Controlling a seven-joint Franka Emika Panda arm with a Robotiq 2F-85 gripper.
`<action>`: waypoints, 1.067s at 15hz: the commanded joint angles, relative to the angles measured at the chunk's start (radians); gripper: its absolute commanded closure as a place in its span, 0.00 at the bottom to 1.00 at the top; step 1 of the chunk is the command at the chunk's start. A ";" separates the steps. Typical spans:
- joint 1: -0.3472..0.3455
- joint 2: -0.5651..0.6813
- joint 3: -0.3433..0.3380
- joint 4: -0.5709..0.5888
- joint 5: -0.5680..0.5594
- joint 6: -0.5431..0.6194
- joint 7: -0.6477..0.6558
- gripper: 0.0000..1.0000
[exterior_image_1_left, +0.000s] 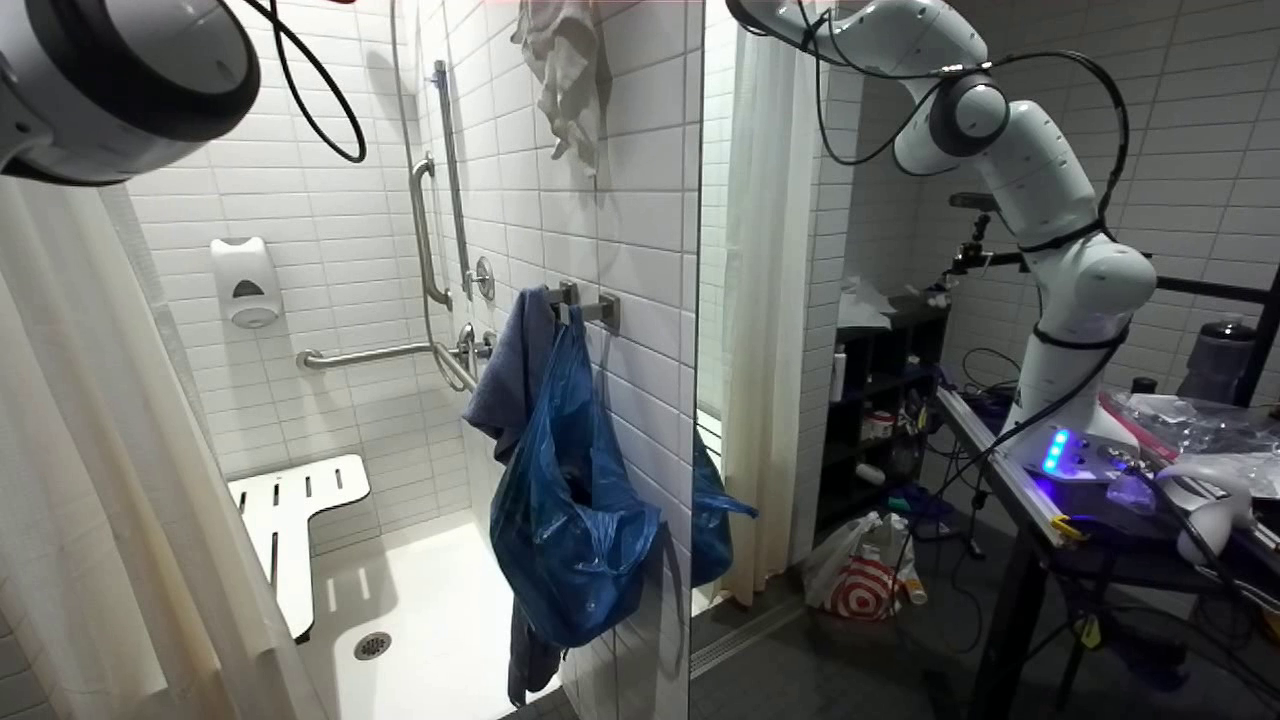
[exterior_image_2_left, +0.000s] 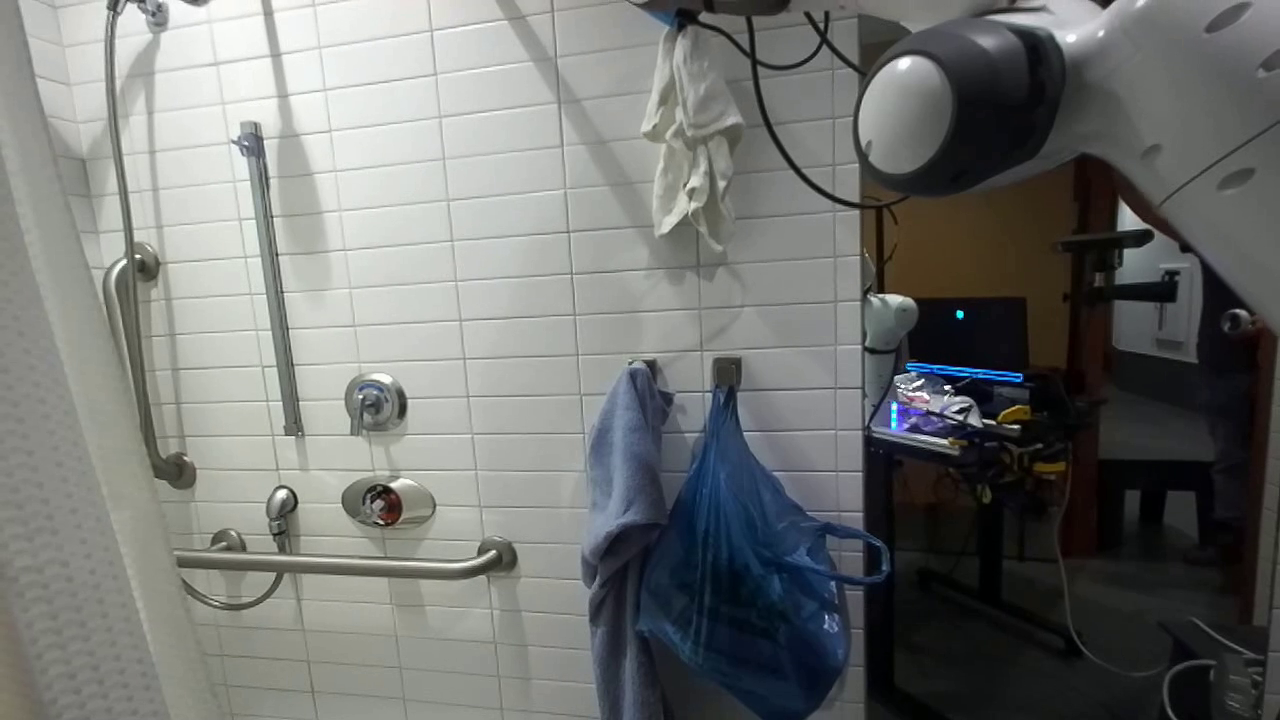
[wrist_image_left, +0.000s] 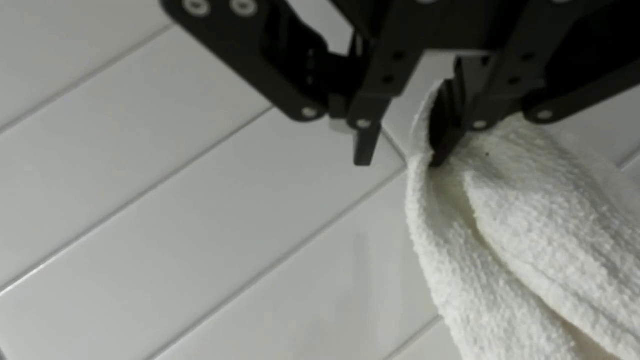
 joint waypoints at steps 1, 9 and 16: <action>0.000 0.000 -0.004 0.000 0.006 0.001 -0.002 0.69; -0.004 0.017 -0.003 0.017 0.010 -0.013 -0.006 0.13; -0.006 0.011 0.021 0.017 0.037 -0.041 -0.047 0.00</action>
